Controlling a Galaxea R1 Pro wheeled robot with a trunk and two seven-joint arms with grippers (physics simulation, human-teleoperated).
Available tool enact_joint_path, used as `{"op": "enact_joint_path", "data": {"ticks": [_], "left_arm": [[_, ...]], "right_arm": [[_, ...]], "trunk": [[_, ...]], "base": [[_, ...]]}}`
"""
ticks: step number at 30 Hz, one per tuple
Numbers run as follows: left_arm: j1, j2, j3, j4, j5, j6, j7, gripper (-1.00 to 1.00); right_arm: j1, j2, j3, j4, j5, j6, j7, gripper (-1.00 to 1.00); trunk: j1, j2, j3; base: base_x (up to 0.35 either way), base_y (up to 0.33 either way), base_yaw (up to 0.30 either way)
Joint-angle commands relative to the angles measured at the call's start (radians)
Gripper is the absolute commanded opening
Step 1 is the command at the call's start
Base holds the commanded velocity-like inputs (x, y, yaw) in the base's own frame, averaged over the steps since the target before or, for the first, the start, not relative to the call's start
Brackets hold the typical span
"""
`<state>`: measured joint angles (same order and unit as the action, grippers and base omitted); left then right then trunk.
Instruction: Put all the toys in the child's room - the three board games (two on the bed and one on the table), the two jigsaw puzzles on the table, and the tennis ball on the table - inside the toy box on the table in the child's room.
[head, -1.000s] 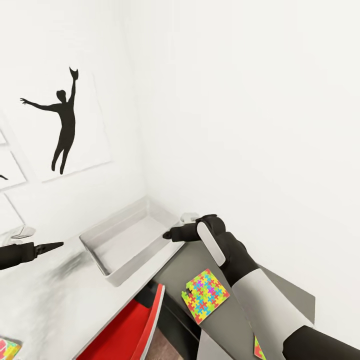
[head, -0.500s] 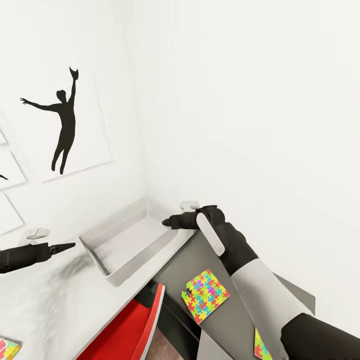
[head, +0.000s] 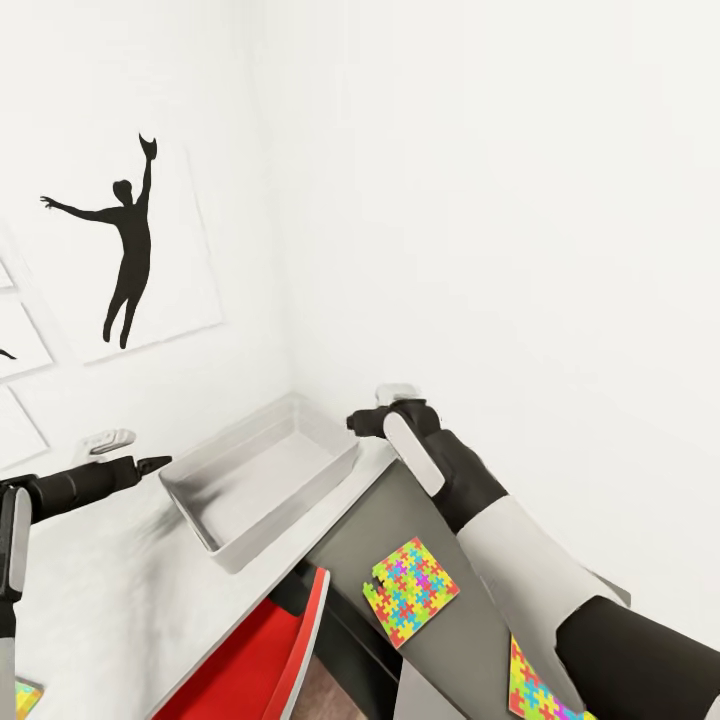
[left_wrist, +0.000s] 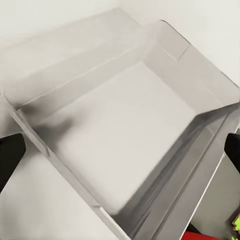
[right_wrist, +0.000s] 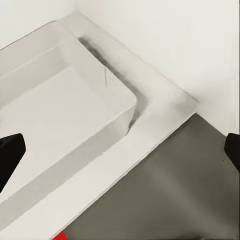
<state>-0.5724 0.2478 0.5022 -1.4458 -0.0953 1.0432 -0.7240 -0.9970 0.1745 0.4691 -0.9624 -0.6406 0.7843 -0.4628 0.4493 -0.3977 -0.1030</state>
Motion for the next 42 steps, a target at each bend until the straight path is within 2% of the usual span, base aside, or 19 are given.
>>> {"op": "enact_joint_path", "data": {"ticks": [1, 2, 3, 5, 6, 8, 12, 17, 28, 42], "left_arm": [[-0.002, -0.002, 0.001, -0.001, -0.01, 0.004, -0.006, 1.0], [-0.002, -0.003, 0.001, -0.001, -0.01, 0.004, -0.004, 1.0], [-0.002, -0.003, 0.002, -0.001, -0.008, 0.004, -0.002, 1.0], [-0.003, -0.003, 0.003, -0.001, -0.006, 0.004, -0.001, 1.0], [-0.003, -0.004, 0.004, -0.001, -0.005, 0.004, 0.0, 1.0], [-0.003, -0.003, 0.006, -0.001, -0.002, 0.004, 0.0, 1.0], [-0.003, -0.003, 0.006, -0.001, 0.0, 0.004, 0.0, 1.0], [-0.002, -0.002, 0.003, -0.001, 0.002, 0.004, -0.001, 1.0], [-0.001, -0.002, 0.002, -0.001, 0.003, 0.004, -0.003, 1.0], [-0.001, -0.002, 0.0, -0.001, 0.003, 0.004, -0.003, 1.0]], "right_arm": [[-0.001, 0.0, 0.042, 0.002, -0.051, -0.023, -0.055, 1.0], [-0.001, 0.0, 0.061, 0.002, -0.074, -0.035, -0.073, 1.0], [-0.002, 0.0, 0.098, -0.002, -0.124, -0.053, -0.104, 1.0], [-0.002, 0.0, 0.131, -0.009, -0.176, -0.065, -0.128, 1.0], [-0.002, 0.0, 0.158, -0.018, -0.222, -0.073, -0.146, 1.0], [-0.002, 0.0, 0.193, -0.029, -0.272, -0.08, -0.166, 1.0], [-0.002, 0.0, 0.231, -0.036, -0.308, -0.087, -0.184, 1.0], [0.0, 0.0, 0.252, -0.044, -0.327, -0.087, -0.192, 1.0], [0.001, 0.0, 0.257, -0.048, -0.328, -0.085, -0.193, 1.0], [0.001, 0.0, 0.264, -0.076, -0.331, -0.083, -0.193, 1.0]], "trunk": [[0.001, -0.002, -0.002], [0.001, -0.002, -0.002], [0.001, -0.002, -0.002], [0.001, -0.002, -0.002], [0.001, -0.002, -0.002], [0.001, -0.002, -0.002], [0.001, -0.002, -0.002], [0.001, -0.002, -0.002], [0.001, -0.002, -0.002], [0.001, -0.002, 0.003]], "base": [[0.0, 0.0, 0.0], [0.0, 0.0, 0.0], [0.0, 0.0, 0.0], [0.0, 0.0, 0.0], [0.0, 0.0, 0.0], [0.0, 0.0, 0.0], [0.0, 0.0, 0.0], [0.0, 0.0, 0.0], [0.0, 0.0, 0.006], [0.06, 0.013, 0.193]]}}
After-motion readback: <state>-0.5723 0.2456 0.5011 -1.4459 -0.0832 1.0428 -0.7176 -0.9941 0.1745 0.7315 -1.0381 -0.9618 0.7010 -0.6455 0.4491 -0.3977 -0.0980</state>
